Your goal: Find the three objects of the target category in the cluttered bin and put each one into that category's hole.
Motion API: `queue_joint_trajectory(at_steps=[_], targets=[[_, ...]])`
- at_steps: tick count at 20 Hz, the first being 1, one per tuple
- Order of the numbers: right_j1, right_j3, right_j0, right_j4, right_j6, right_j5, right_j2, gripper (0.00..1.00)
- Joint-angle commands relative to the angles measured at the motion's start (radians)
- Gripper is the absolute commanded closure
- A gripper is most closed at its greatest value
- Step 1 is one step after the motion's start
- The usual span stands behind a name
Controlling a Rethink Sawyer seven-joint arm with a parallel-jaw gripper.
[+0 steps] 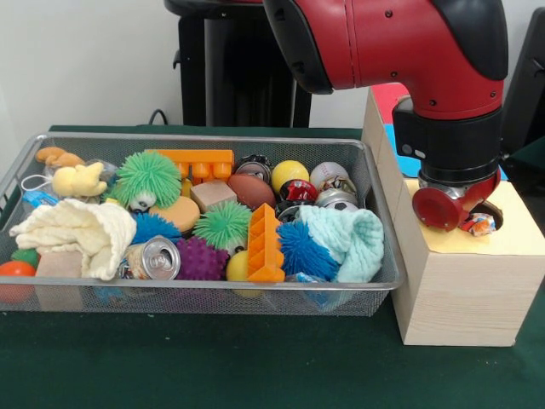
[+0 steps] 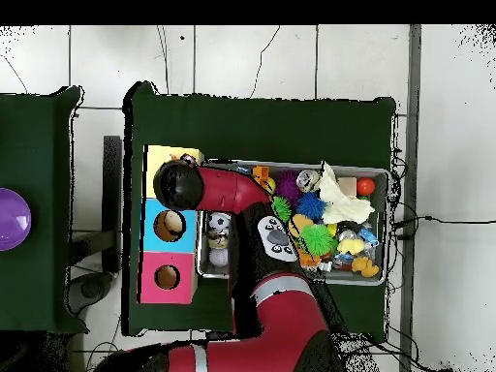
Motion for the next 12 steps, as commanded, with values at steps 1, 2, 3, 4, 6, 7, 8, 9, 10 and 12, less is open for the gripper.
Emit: queue_joint_trajectory(at_steps=[1, 2, 3, 4, 6, 7, 8, 9, 10, 12], targets=[[0.049, 0.021, -0.022, -0.034, 0.18, 0.03, -0.006, 1.0], [0.047, 0.024, -0.023, -0.035, 0.18, 0.028, -0.006, 1.0], [0.047, 0.025, -0.023, -0.035, 0.18, 0.028, -0.006, 1.0], [0.047, 0.026, -0.024, -0.036, 0.179, 0.027, -0.005, 1.0], [0.046, 0.028, -0.024, -0.037, 0.179, 0.025, -0.005, 1.0], [0.045, 0.029, -0.024, -0.036, 0.179, 0.026, -0.005, 1.0], [0.045, 0.029, -0.024, -0.036, 0.179, 0.027, -0.005, 1.0], [0.047, 0.027, -0.024, -0.037, 0.177, 0.026, -0.004, 1.0], [0.046, 0.028, -0.024, -0.037, 0.178, 0.024, -0.004, 1.0], [0.047, 0.028, -0.023, -0.036, 0.179, 0.024, -0.005, 1.0]])
